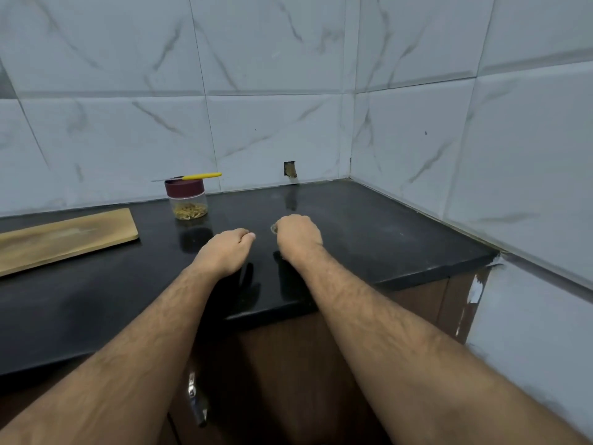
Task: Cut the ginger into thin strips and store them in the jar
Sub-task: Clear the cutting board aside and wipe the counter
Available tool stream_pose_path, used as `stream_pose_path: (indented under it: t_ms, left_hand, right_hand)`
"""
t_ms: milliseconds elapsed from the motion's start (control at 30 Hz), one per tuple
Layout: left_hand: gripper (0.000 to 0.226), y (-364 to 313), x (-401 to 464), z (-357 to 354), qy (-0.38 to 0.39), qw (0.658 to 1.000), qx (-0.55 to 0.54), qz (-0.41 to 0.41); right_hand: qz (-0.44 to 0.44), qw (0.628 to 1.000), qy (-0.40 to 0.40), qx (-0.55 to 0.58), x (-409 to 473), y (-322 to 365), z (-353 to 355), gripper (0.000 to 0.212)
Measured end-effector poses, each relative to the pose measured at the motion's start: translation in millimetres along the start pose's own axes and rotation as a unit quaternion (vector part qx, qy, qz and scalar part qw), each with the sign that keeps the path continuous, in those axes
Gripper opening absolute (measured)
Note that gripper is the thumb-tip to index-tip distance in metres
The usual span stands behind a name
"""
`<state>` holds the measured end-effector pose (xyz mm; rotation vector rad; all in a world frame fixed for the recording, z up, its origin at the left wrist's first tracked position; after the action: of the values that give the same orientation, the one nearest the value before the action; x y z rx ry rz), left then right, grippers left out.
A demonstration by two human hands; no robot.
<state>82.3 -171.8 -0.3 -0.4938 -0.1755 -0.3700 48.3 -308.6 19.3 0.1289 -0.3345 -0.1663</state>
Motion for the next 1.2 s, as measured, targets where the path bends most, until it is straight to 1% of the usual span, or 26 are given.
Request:
stream_pose_path:
  t_ms: [167,300,400,533,700,900,967,1067,1100,1200]
  left_hand:
    - [0.044,15.5,28.5,-7.1,0.008,1.000,0.004,0.017]
    - [0.041,17.9,52.5,-18.7,0.021,1.000,0.019,0.008]
    - [0.039,24.9,77.4,-24.9,0.028,0.999,0.034,0.006]
    - [0.039,37.2,105.9,-24.6,0.022,0.999,0.030,0.014]
    - [0.040,52.1,143.2,-26.2,0.026,0.998,0.041,0.037]
    - [0.040,32.3,159.6,-40.9,0.030,0.999,0.041,0.014]
    - [0.038,22.6,158.0,-44.6,0.034,0.999,0.041,0.009]
    - [0.023,4.2,148.0,-53.8,0.046,0.998,0.046,-0.007]
    - [0.023,-2.0,142.4,-56.3,0.051,0.998,0.046,-0.013]
    - [0.039,-20.8,121.1,-60.9,0.066,0.997,0.027,-0.021]
  right_hand:
    - [0.015,0.999,0.037,-0.012,30.4,12.5,-30.0,0.036]
    - [0.018,0.997,0.068,-0.005,56.7,15.2,-45.2,0.039]
    - [0.042,0.997,0.068,-0.012,88.1,22.0,-56.9,0.035]
    - [0.038,0.995,0.091,-0.012,131.7,21.8,-73.3,0.038]
    - [-0.009,0.994,0.112,0.004,177.6,4.9,-84.7,0.043]
    - [-0.089,0.987,0.132,-0.030,204.8,-25.5,-91.3,0.053]
    - [-0.123,0.984,0.128,-0.034,200.7,-36.4,-89.4,0.054]
    - [-0.188,0.973,0.126,-0.034,179.2,-64.9,-79.8,0.055]
    - [-0.205,0.970,0.124,-0.032,170.5,-74.6,-75.1,0.055]
    - [-0.248,0.961,0.122,-0.028,135.5,-101.1,-59.2,0.058]
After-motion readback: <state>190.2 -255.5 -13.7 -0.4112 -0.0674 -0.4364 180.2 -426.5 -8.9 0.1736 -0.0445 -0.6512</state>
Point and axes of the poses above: each hand's wrist, its own x-axis towards the middle knuckle, its own z-axis out of the back of the hand, y = z × x, the point moved 4 cm from there along x, towards the middle knuckle, and after that the axes turned 3 degrees about -y, right-handed, at the moved point
